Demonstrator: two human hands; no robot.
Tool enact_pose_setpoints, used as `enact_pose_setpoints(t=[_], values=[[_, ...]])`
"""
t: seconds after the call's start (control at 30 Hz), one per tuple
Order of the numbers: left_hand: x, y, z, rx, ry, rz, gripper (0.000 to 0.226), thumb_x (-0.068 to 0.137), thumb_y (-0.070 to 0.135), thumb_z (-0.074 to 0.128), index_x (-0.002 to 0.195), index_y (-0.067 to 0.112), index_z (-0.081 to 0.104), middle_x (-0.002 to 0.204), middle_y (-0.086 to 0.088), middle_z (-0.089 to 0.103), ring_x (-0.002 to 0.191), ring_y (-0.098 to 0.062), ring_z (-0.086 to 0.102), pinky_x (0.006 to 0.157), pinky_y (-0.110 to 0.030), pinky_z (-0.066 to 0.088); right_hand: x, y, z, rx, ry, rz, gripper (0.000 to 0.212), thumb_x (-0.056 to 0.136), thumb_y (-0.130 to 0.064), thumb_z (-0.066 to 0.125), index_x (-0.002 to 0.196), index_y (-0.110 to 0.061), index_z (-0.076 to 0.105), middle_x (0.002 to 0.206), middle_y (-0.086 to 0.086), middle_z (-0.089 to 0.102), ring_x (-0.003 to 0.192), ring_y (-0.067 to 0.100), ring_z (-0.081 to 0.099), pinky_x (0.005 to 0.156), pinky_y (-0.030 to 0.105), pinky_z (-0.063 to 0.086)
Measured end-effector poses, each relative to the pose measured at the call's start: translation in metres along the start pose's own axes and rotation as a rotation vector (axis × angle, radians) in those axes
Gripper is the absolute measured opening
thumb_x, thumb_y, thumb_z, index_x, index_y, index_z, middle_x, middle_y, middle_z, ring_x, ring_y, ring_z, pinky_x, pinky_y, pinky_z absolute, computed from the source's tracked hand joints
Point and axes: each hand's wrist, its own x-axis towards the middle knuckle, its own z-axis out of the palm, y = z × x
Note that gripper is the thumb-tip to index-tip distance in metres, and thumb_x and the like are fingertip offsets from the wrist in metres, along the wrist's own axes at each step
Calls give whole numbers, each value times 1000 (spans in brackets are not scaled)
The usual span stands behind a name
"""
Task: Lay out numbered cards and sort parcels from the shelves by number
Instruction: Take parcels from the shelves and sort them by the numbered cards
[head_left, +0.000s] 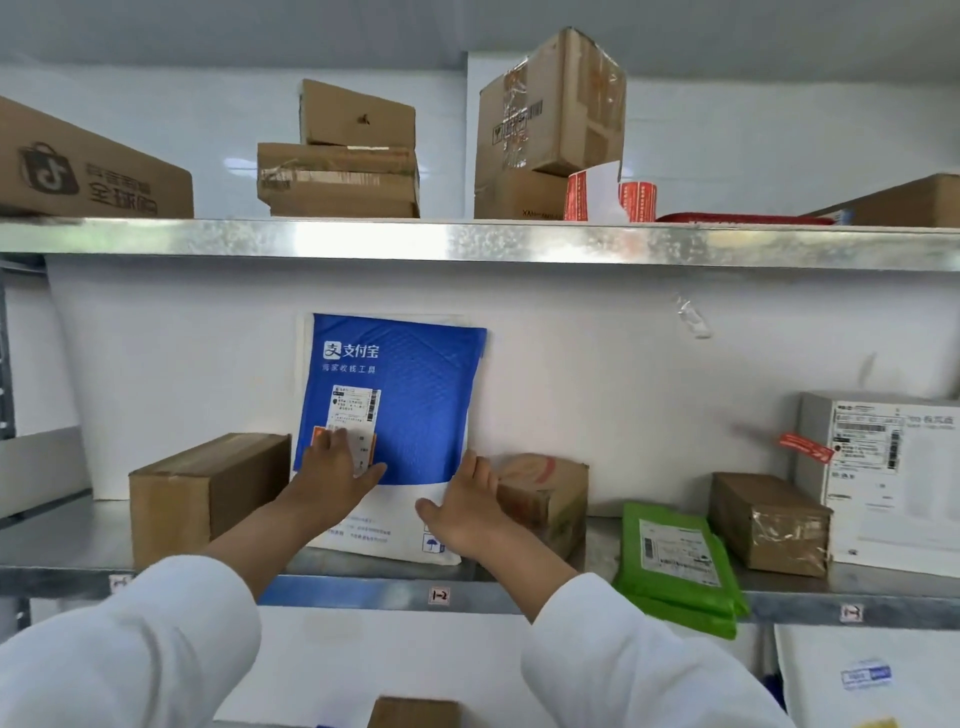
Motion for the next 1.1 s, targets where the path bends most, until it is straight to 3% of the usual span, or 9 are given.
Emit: enact_pose_setpoints(t=[0.1,0.2,0.3,0.43,0.6,0.73,0.87,0.97,1.1], values=[[14,-2,9,1,58,-74,76,86,47,64,138,1,32,134,-18,41,125,-35,43,98,-44,42,8,-5,3,144,52,-1,87,94,-32,51,150,1,-8,156,13,6,145,29,6,119,37,16],[25,-4,13,5,92,-151,76,89,44,62,143,1,30,140,-22,38,131,-38,35,106,-45,31,17,-13,3,278,86,11,88,94,-27,50,149,1,-12,158,14,0,146,30,3,119,39,16],[32,-17,12,-93,89,-276,80,86,51,62,139,-2,33,135,-24,44,126,-39,42,107,-47,35,32,-15,5,374,59,93,90,94,-30,51,149,1,-14,159,15,-1,147,30,3,119,41,18],[48,-48,21,-285,38,-394,85,77,66,62,127,1,39,119,-18,56,109,-38,55,96,-52,46,45,-12,14,486,59,168,95,93,-36,54,150,-3,-15,157,13,5,144,30,17,115,41,28],[52,-56,26,-496,73,-464,69,85,53,61,124,1,39,108,-16,59,90,-30,59,74,-41,48,58,-3,22,603,89,218,87,87,-40,65,147,-10,9,144,6,22,127,27,41,103,39,44],[53,-59,31,-660,105,-422,57,85,49,63,118,6,46,109,-13,64,91,-29,63,77,-43,51,66,6,27,701,99,197,76,82,-37,72,137,-13,24,137,3,29,123,24,44,98,33,44],[45,-57,31,-861,162,-411,53,89,44,62,128,15,42,117,-7,61,103,-29,60,83,-45,48,67,9,33,830,99,178,57,83,-32,72,117,-25,27,130,2,43,110,20,52,89,34,47],[37,-54,27,-993,201,-420,44,91,38,61,125,16,42,118,-9,62,106,-30,60,89,-50,49,60,8,28,828,58,127,54,90,-32,65,126,-23,25,127,-1,44,107,17,51,85,31,45],[24,-33,5,-1014,260,-308,45,93,38,58,125,12,41,111,-8,62,91,-23,61,70,-37,49,48,2,12,787,58,87,59,93,-37,58,135,-20,20,133,2,41,110,19,50,89,34,45]])
